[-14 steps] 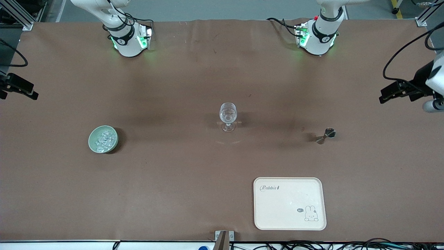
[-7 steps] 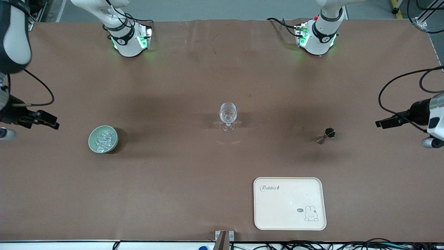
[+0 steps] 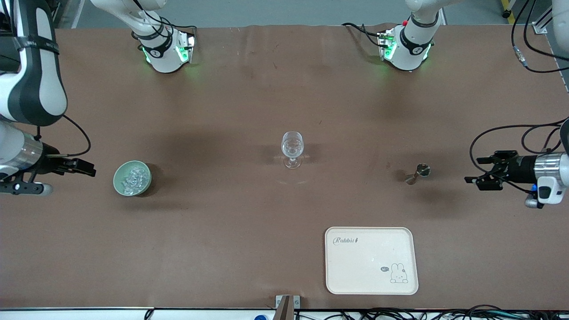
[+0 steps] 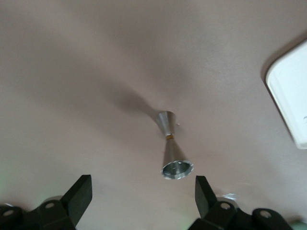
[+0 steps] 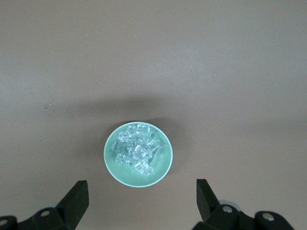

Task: Pour wine and add ice with both arms
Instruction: 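Grasp the silver jigger with the left gripper while the right gripper lowers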

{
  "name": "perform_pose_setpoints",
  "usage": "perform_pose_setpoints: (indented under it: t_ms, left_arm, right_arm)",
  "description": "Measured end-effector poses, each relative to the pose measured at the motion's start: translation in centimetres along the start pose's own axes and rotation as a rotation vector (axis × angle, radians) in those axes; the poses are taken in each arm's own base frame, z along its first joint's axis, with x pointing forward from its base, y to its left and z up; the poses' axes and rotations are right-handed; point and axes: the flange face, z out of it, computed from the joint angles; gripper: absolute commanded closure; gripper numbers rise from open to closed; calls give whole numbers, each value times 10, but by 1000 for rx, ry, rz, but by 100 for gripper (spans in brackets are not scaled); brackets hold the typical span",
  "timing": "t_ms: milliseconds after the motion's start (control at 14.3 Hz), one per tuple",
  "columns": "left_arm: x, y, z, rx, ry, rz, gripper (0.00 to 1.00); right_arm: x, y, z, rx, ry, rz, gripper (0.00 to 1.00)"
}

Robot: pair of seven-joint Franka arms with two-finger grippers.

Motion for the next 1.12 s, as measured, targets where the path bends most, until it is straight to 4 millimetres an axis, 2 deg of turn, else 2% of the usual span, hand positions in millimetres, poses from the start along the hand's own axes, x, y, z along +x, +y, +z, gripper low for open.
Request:
perform_pose_setpoints:
  t_ms: [280, 561, 701, 1121]
  left_arm:
    - [36, -11, 53, -56, -133, -132, 14]
    - [55, -17, 88, -86, -221, -238, 16]
    - [65, -23, 104, -120, -270, -274, 20]
    - [74, -31, 142, -143, -370, -322, 27]
  right_arm:
    - [-8, 9, 32, 6, -10, 19, 3]
    - [-21, 11, 70, 10, -8, 30, 4]
    - [-27, 9, 87, 42, -3, 55, 4]
    - [-39, 8, 130, 59, 4, 86, 7]
